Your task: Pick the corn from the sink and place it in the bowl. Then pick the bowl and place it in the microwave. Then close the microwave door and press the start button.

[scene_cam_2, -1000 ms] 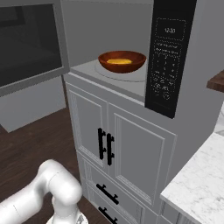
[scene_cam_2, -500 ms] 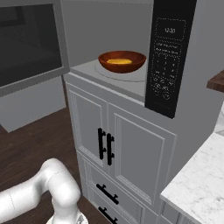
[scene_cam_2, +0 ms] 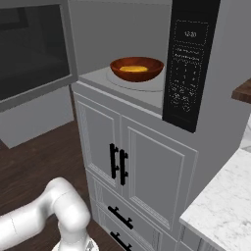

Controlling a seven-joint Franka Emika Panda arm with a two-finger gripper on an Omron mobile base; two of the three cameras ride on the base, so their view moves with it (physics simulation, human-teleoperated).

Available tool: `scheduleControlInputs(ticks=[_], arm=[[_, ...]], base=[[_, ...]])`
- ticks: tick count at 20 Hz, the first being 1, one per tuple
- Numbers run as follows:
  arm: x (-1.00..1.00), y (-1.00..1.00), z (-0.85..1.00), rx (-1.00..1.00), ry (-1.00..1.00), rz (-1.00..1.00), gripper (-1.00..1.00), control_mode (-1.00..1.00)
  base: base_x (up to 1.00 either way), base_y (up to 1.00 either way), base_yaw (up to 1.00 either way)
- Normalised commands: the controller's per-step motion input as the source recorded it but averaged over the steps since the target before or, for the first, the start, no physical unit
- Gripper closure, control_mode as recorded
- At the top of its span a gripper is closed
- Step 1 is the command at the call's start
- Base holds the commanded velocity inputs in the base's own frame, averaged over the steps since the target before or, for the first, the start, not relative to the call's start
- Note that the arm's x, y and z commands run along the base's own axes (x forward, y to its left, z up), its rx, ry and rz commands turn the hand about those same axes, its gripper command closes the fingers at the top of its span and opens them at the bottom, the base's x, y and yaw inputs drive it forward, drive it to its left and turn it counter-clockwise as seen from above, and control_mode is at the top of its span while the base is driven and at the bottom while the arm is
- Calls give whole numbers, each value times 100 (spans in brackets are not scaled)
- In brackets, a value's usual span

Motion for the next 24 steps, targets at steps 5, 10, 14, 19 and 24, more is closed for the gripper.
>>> scheduleControlInputs(ticks=[5, 10, 14, 19, 24], arm=[[-13, -100, 34, 26, -19, 0, -100, -100], [-3, -100, 20, 27, -15, 0, -100, -100], [-1, -100, 14, 28, -15, 0, -100, -100], [1, -100, 5, 27, -12, 0, -100, -100], [25, -100, 0, 22, -5, 0, -100, -100]], base=[[0, 0, 0], [0, 0, 0], [0, 0, 0], [0, 0, 0], [0, 0, 0]])
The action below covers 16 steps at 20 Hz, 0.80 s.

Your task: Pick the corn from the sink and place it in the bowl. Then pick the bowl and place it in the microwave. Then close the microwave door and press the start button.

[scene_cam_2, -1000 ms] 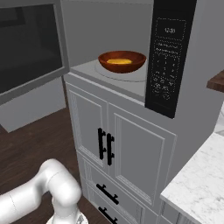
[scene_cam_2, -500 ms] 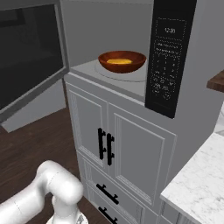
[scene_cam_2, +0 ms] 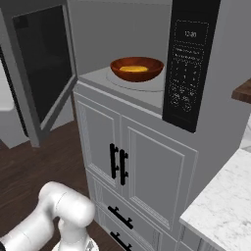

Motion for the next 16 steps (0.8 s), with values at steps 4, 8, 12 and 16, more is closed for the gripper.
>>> scheduleControlInputs(ticks=[4, 8, 12, 16], arm=[[9, -100, 1, 21, -7, 0, -100, -100], [28, -98, 0, 16, -5, 0, -100, -100], [52, -74, 0, 11, -4, 0, -100, -100], [61, -60, 0, 7, -8, 0, -100, -100]], base=[[0, 0, 0], [0, 0, 0], [0, 0, 0], [0, 0, 0]])
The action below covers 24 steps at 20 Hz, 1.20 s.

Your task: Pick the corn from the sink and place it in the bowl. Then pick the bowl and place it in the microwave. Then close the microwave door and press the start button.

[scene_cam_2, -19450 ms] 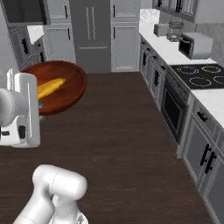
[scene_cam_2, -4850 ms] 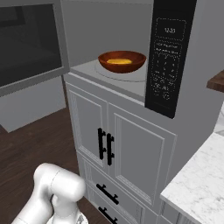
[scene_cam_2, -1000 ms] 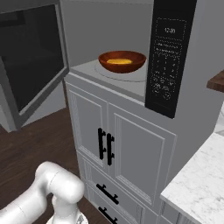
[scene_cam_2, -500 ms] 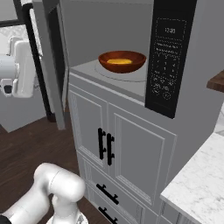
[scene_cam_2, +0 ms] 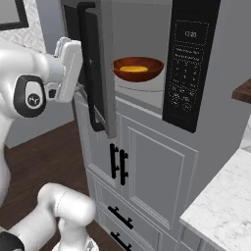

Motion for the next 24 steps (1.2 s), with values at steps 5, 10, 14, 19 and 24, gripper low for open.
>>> scheduleControlInputs(ticks=[5, 10, 14, 19, 24], arm=[[77, -34, 0, 4, -1, 0, -100, -100], [67, -24, 0, 3, 0, 0, -100, -100], [57, -38, 0, 5, 0, 0, -100, -100], [55, -42, -9, 3, -2, 0, -100, -100], [79, -31, -36, 0, 0, 0, -100, -100]], base=[[0, 0, 0], [0, 0, 0], [0, 0, 0], [0, 0, 0], [0, 0, 0]])
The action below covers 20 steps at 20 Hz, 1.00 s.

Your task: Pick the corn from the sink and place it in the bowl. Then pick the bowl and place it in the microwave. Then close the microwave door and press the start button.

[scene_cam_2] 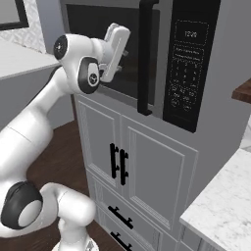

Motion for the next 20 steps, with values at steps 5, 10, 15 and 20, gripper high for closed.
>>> scheduleControlInputs(ticks=[5, 10, 15, 20], arm=[[82, -9, -62, 0, 0, 0, -100, -100], [100, -11, -87, 0, 1, 2, -100, -100], [-34, 10, -22, 0, -2, 4, -100, -100], [-100, 62, 6, -11, 9, 13, -100, -100]], base=[[0, 0, 0], [0, 0, 0], [0, 0, 0], [0, 0, 0]])
